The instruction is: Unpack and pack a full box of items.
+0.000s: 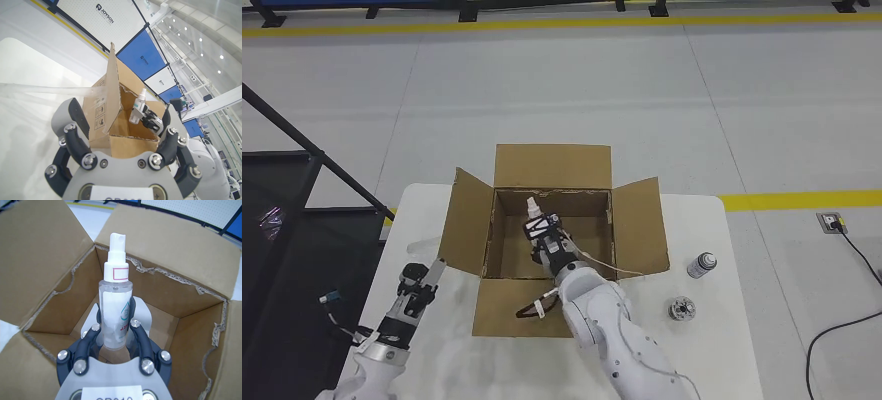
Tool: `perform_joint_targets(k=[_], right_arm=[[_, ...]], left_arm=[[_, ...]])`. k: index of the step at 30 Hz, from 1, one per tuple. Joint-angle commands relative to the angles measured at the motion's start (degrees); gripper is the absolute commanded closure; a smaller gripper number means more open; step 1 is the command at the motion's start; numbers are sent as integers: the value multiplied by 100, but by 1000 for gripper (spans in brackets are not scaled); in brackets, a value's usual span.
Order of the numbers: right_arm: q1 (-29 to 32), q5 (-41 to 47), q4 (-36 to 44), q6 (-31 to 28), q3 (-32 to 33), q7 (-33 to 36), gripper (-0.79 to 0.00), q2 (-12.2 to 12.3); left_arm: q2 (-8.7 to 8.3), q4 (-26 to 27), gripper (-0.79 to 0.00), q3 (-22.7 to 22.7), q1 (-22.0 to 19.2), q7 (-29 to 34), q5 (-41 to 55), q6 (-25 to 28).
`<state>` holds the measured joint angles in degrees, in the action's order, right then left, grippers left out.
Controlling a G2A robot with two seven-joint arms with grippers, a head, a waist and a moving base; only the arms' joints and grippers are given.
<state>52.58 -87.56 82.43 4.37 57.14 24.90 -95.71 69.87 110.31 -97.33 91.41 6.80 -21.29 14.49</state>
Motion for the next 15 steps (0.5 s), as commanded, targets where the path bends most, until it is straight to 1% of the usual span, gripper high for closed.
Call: perform_joint_targets(k=[1,10,15], right_arm=[[207,-52,238,-70,33,0,0,29],[207,-52,238,-70,33,0,0,29],[207,-52,238,-70,33,0,0,29]], left_arm=[[4,-22,-785,11,27,-44,-4,32],[12,18,-785,-33,196,-235,-89,245],[27,102,-785,-110,368,-597,-98,535]])
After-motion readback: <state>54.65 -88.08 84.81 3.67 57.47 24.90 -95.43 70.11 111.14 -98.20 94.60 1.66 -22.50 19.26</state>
